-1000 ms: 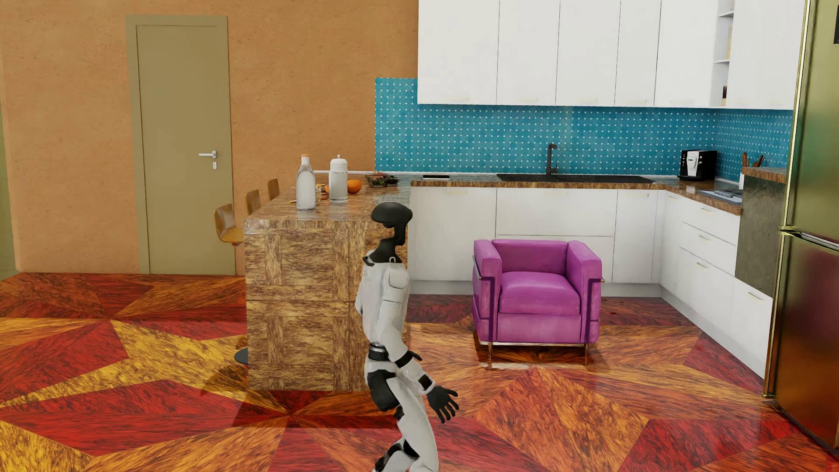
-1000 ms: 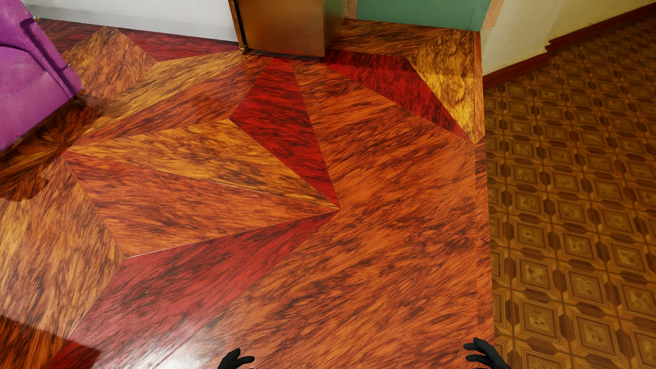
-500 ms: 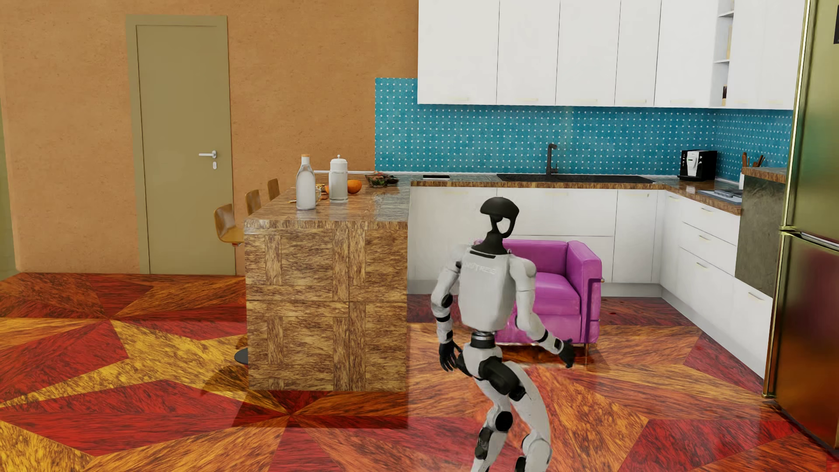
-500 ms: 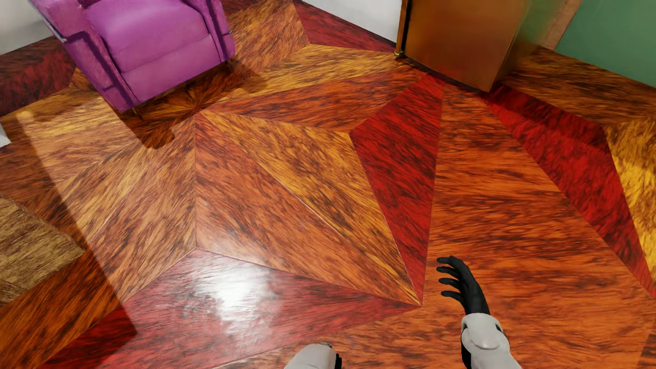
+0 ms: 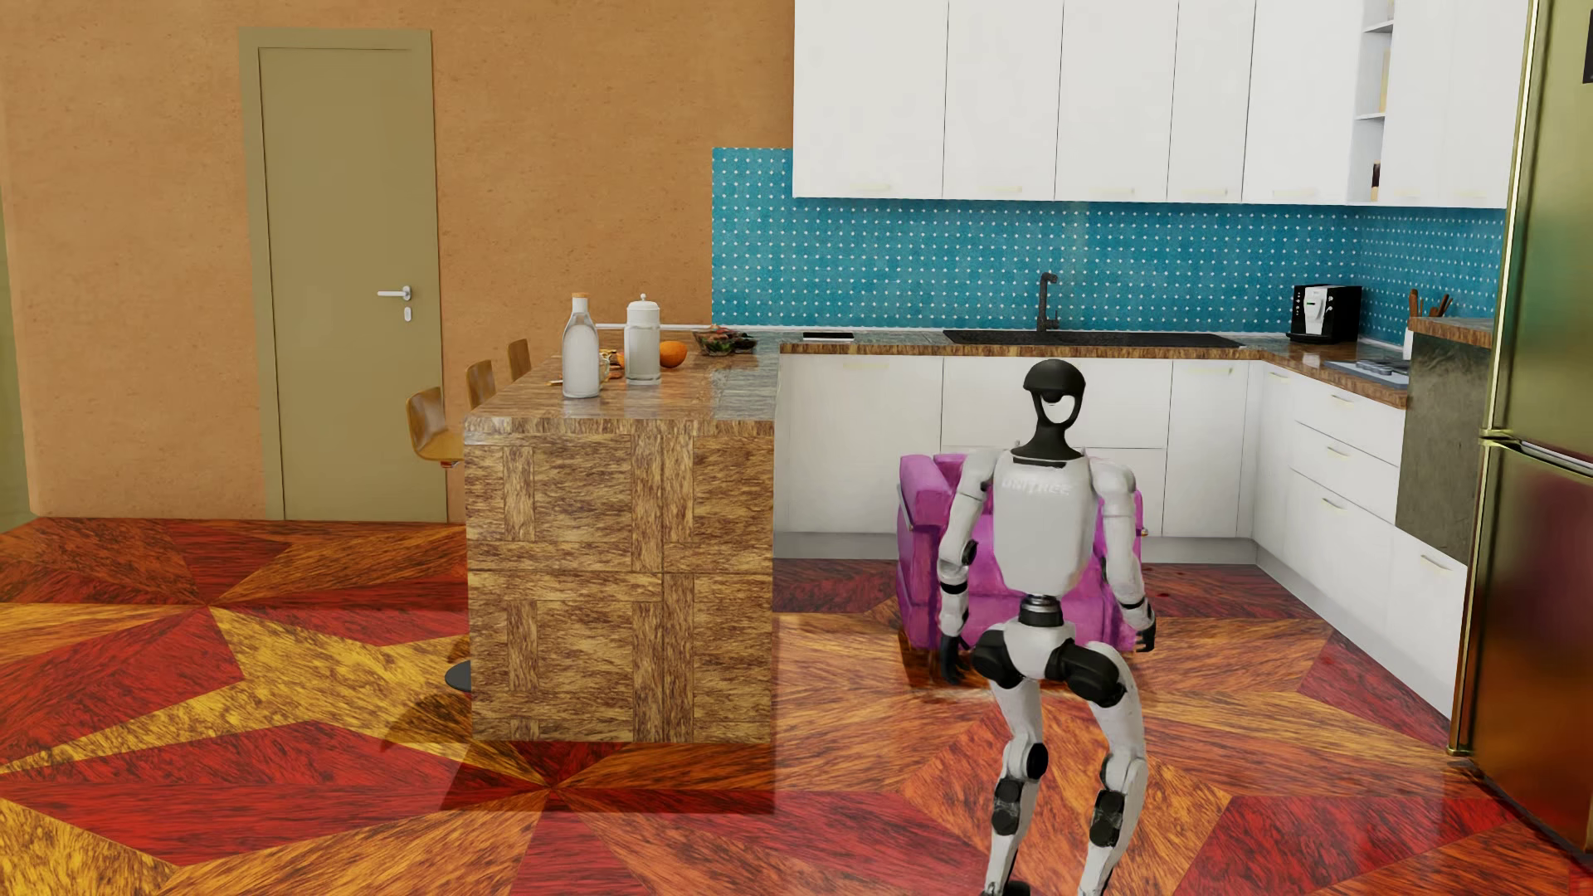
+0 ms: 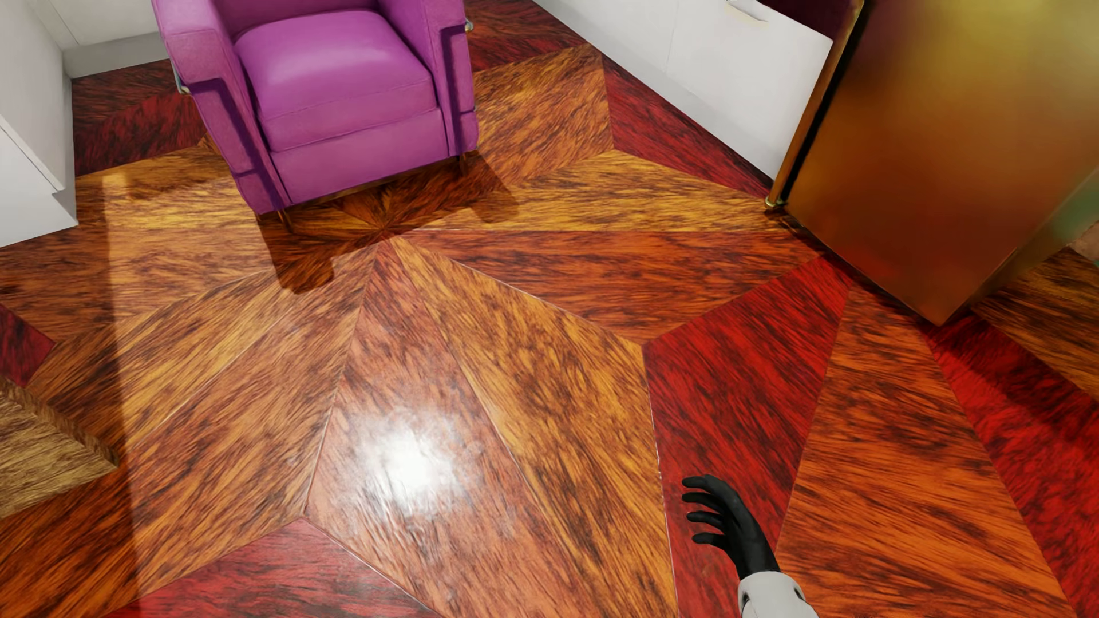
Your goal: Walk to the armchair
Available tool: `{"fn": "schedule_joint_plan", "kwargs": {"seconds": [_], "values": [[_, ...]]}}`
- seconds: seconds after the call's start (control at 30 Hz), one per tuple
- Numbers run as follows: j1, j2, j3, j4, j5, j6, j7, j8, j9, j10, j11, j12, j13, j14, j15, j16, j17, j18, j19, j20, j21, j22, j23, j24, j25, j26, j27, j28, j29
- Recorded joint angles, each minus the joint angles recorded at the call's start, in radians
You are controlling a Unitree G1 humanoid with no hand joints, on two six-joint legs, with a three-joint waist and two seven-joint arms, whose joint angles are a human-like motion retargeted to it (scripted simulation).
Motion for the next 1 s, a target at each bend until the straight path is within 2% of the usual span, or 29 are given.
{"fn": "schedule_joint_plan", "kwargs": {"seconds": [0.03,0.07,0.1,0.13,0.17,0.2,0.23,0.27,0.3,0.33,0.37,0.4,0.43,0.47,0.53,0.57,0.6,0.63,0.67,0.7,0.73,0.77,0.8,0.83,0.87,0.9,0.93,0.97,1.0], "values": [[0.048,-0.085,-0.070,-0.018,0.017,-0.040,-0.029,0.015,0.005,-0.027,-0.020,-0.005,0.069,-0.025,-0.060,-0.014,-0.011,-0.007,0.014,0.019,-0.072,-0.043,0.015,0.002,-0.049,0.002,0.033,0.021,0.042],[0.109,-0.158,-0.114,-0.038,-0.002,-0.084,-0.054,0.008,0.010,-0.066,-0.065,-0.046,0.133,-0.046,-0.090,-0.018,-0.015,-0.015,0.029,0.005,-0.131,-0.066,0.022,0.016,-0.096,0.000,0.091,0.030,0.076],[0.168,-0.211,-0.122,-0.053,-0.024,-0.120,-0.086,0.005,0.006,-0.110,-0.146,-0.108,0.211,-0.066,-0.083,-0.023,-0.030,-0.025,0.048,0.008,-0.149,-0.107,0.019,0.042,-0.130,-0.001,0.142,0.017,0.095],[0.218,-0.205,-0.106,-0.059,-0.057,-0.135,-0.111,0.002,0.014,-0.113,-0.301,-0.158,0.239,-0.092,-0.059,-0.050,-0.056,-0.026,0.074,0.023,-0.160,-0.160,0.032,0.077,-0.144,-0.007,0.171,-0.007,0.097],[0.206,-0.165,-0.083,-0.065,-0.099,-0.139,-0.103,-0.012,0.030,0.011,-0.454,-0.193,0.219,-0.074,-0.016,-0.061,-0.089,-0.012,0.101,0.017,-0.157,-0.181,0.037,0.105,-0.135,-0.018,0.174,-0.036,0.084],[0.141,-0.127,-0.038,-0.038,-0.114,-0.102,-0.079,-0.053,0.043,0.209,-0.452,-0.217,0.185,0.034,0.130,-0.068,-0.121,0.036,0.098,0.008,-0.149,-0.152,0.061,0.116,-0.098,-0.028,0.131,-0.071,0.049],[0.065,-0.078,0.004,0.005,-0.117,-0.043,-0.035,-0.095,0.052,0.329,-0.447,-0.190,0.122,0.161,0.081,-0.061,-0.127,0.060,0.008,0.003,-0.151,-0.132,0.070,0.108,-0.049,-0.035,0.086,-0.109,-0.010],[0.010,-0.017,0.053,0.036,-0.125,0.012,0.006,-0.129,0.059,0.361,-0.450,-0.126,0.069,0.173,0.034,-0.044,-0.106,0.027,-0.096,0.031,-0.146,-0.141,0.037,0.096,-0.003,-0.038,0.057,-0.143,-0.072],[-0.030,0.041,0.109,0.061,-0.136,0.063,0.031,-0.159,0.046,0.311,-0.460,-0.063,0.031,0.104,-0.009,-0.017,-0.077,-0.006,-0.070,0.048,-0.106,-0.159,-0.009,0.090,0.031,-0.029,0.041,-0.157,-0.124],[-0.043,0.093,0.144,0.069,-0.146,0.103,0.030,-0.181,0.018,0.191,-0.465,-0.016,-0.016,0.027,-0.056,-0.006,-0.037,-0.029,-0.031,0.072,-0.065,-0.144,-0.025,0.092,0.036,-0.018,0.040,-0.145,-0.149],[-0.030,0.126,0.142,0.066,-0.151,0.127,0.016,-0.169,-0.003,0.047,-0.430,0.033,-0.070,-0.014,-0.119,0.006,0.000,-0.038,-0.020,0.064,-0.029,-0.126,-0.047,0.089,0.021,-0.008,0.057,-0.111,-0.148],[0.018,0.106,0.125,0.042,-0.168,0.126,0.017,-0.118,-0.002,0.021,-0.300,0.038,-0.104,-0.036,-0.124,0.023,0.011,-0.029,0.005,0.015,-0.004,-0.041,-0.044,0.072,-0.010,-0.005,0.066,-0.064,-0.123],[0.061,0.045,0.081,0.023,-0.143,0.101,0.004,-0.039,-0.003,0.008,-0.147,0.023,-0.050,-0.071,-0.035,0.021,0.043,-0.033,0.014,-0.035,-0.031,-0.029,-0.027,0.043,-0.049,0.010,0.041,-0.016,-0.079],[0.114,0.000,0.031,-0.001,-0.120,0.059,-0.009,0.015,-0.001,-0.024,-0.117,-0.011,0.046,-0.096,-0.014,-0.005,0.028,-0.039,0.022,-0.024,-0.050,-0.064,-0.012,0.009,-0.086,0.029,0.016,0.019,-0.026],[0.159,-0.001,-0.040,-0.027,-0.121,-0.007,-0.047,0.017,0.008,0.032,-0.309,-0.105,0.187,-0.123,-0.153,-0.104,-0.060,-0.042,0.015,0.018,-0.149,-0.185,0.046,-0.035,-0.130,0.030,0.017,0.045,0.070],[0.113,0.054,-0.027,-0.016,-0.123,-0.001,-0.062,-0.020,0.013,0.182,-0.318,-0.151,0.201,-0.039,-0.203,-0.108,-0.104,-0.012,-0.011,-0.032,-0.152,-0.148,0.073,-0.051,-0.118,0.001,0.058,0.011,0.082],[0.053,0.121,0.002,0.005,-0.124,0.012,-0.044,-0.059,0.013,0.295,-0.351,-0.143,0.184,0.067,-0.235,-0.079,-0.118,0.052,-0.012,-0.034,-0.142,-0.117,0.065,-0.068,-0.086,-0.027,0.121,-0.061,0.067],[-0.005,0.199,0.046,0.022,-0.124,0.029,-0.005,-0.096,0.018,0.313,-0.402,-0.106,0.120,0.083,-0.252,-0.061,-0.102,0.058,-0.005,0.019,-0.135,-0.143,0.016,-0.065,-0.045,-0.031,0.193,-0.127,0.035],[-0.047,0.234,0.076,0.039,-0.138,0.041,0.048,-0.126,0.027,0.221,-0.368,-0.070,0.048,0.068,-0.239,-0.051,-0.059,0.062,0.014,0.031,-0.112,-0.185,-0.057,-0.044,-0.010,-0.023,0.238,-0.156,-0.002],[-0.034,0.176,0.088,0.048,-0.142,0.051,0.070,-0.110,0.031,0.110,-0.177,-0.051,-0.039,-0.005,-0.103,-0.007,0.008,0.047,0.041,-0.035,-0.087,-0.144,-0.054,-0.007,0.005,-0.026,0.231,-0.152,-0.034],[0.054,0.081,0.069,0.028,-0.112,0.042,0.044,-0.048,0.027,0.019,-0.014,-0.031,-0.076,-0.095,0.096,0.008,0.032,0.010,0.065,-0.054,-0.063,-0.065,-0.015,0.031,0.010,-0.030,0.183,-0.128,-0.049],[0.120,0.002,0.037,0.004,-0.075,0.020,0.015,-0.002,0.033,-0.020,0.023,-0.019,-0.045,-0.115,0.118,0.002,0.031,0.006,0.084,-0.051,-0.067,-0.044,0.005,0.056,0.007,-0.017,0.121,-0.095,-0.053],[0.183,-0.077,0.004,-0.018,-0.060,-0.007,-0.010,0.017,0.043,-0.053,-0.041,-0.015,0.023,-0.134,0.039,-0.019,0.017,0.004,0.099,-0.030,-0.083,-0.078,-0.028,0.071,-0.005,0.012,0.083,-0.047,-0.051],[0.193,-0.141,-0.015,-0.039,-0.051,-0.038,-0.026,0.008,0.056,0.016,-0.175,-0.048,0.082,-0.110,0.007,-0.026,-0.020,0.010,0.111,-0.025,-0.093,-0.119,-0.038,0.075,-0.026,0.049,0.054,0.005,-0.042],[0.155,-0.163,-0.020,-0.053,-0.037,-0.067,-0.026,-0.009,0.064,0.171,-0.343,-0.075,0.115,-0.024,0.017,-0.053,-0.059,0.019,0.117,0.004,-0.113,-0.170,-0.004,0.071,-0.048,0.082,0.019,0.045,-0.030],[0.074,-0.156,0.008,-0.044,-0.017,-0.059,-0.023,-0.008,0.061,0.368,-0.345,-0.090,0.109,0.170,0.076,-0.068,-0.105,0.054,0.045,-0.014,-0.162,-0.184,0.068,0.071,-0.064,0.099,-0.009,0.058,-0.022],[-0.020,-0.111,0.011,-0.037,0.010,-0.033,-0.034,-0.005,0.062,0.457,-0.359,-0.076,0.055,0.305,0.023,-0.051,-0.111,0.019,-0.104,0.005,-0.190,-0.166,0.083,0.087,-0.068,0.096,0.011,0.024,-0.034],[-0.106,-0.067,0.022,-0.024,0.031,0.009,-0.062,-0.016,0.067,0.431,-0.393,-0.038,0.004,0.227,-0.001,-0.048,-0.098,-0.037,-0.129,0.041,-0.188,-0.158,0.028,0.118,-0.064,0.078,0.059,-0.026,-0.049],[-0.164,-0.025,0.038,-0.003,0.033,0.039,-0.095,-0.018,0.075,0.295,-0.434,-0.002,-0.038,0.066,-0.007,-0.049,-0.072,-0.051,-0.053,0.075,-0.166,-0.149,-0.015,0.169,-0.057,0.054,0.093,-0.079,-0.054]]}}
